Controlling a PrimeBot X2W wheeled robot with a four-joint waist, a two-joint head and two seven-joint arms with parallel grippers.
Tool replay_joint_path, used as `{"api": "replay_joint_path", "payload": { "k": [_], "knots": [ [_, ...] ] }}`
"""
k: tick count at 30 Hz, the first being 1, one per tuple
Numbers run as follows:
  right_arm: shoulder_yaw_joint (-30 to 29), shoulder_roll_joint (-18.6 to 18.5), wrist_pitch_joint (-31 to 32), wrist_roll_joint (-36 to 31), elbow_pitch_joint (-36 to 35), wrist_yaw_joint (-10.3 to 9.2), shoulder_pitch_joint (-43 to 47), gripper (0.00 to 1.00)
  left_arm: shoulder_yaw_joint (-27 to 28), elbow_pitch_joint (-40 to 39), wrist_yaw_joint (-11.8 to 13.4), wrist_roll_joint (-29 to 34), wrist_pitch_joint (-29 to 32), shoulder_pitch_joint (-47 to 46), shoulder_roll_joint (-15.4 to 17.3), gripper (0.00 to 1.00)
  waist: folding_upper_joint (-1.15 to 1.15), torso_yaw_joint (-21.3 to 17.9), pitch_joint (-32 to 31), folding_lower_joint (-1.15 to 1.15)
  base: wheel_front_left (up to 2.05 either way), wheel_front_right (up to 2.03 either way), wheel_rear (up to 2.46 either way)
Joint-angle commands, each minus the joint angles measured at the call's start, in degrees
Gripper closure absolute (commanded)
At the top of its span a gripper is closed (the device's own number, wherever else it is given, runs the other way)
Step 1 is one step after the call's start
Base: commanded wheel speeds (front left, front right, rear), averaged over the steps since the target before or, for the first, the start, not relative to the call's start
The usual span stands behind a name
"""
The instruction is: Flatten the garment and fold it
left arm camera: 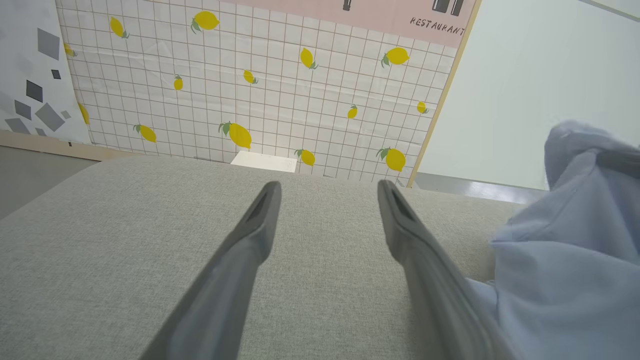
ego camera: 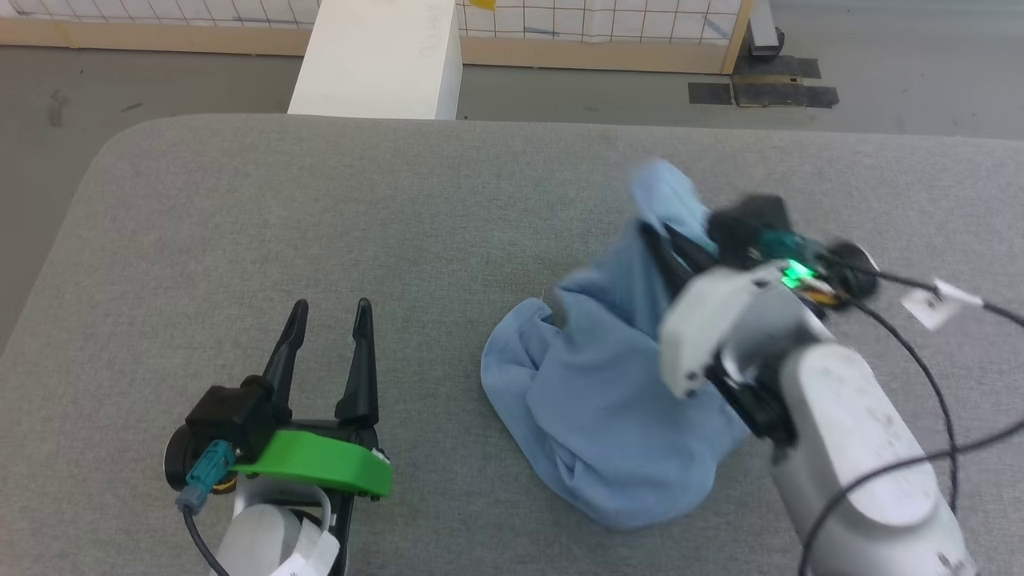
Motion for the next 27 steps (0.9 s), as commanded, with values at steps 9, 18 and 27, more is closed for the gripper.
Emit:
{"api": "replay_joint_path", "payload": {
  "k": [9, 18, 27],
  "knots": [
    [17.63, 0.13, -5.95, 10.09, -2.45, -0.09, -18.50, 1.00, 0.20, 0.15, -0.10, -0.32, -0.27, -0.84, -0.15, 0.00, 0.00, 1.06, 0.49, 0.00, 0.00, 0.00, 0.00],
    [10.65, 0.14, -10.28, 12.26, -2.57, -0.09, -20.99, 1.00, 0.04, 0.01, 0.14, -0.29, -0.27, -0.35, -0.15, 0.00, 0.00, 1.47, 0.34, 0.00, 0.00, 0.00, 0.00],
    [-11.50, 0.14, -1.62, 1.12, -2.08, -0.09, 2.95, 1.00, 0.74, -0.81, 0.43, 0.16, -0.27, 0.25, -0.15, 0.00, 0.00, -0.54, 0.85, 0.00, 0.00, 0.00, 0.00]
  ]
}}
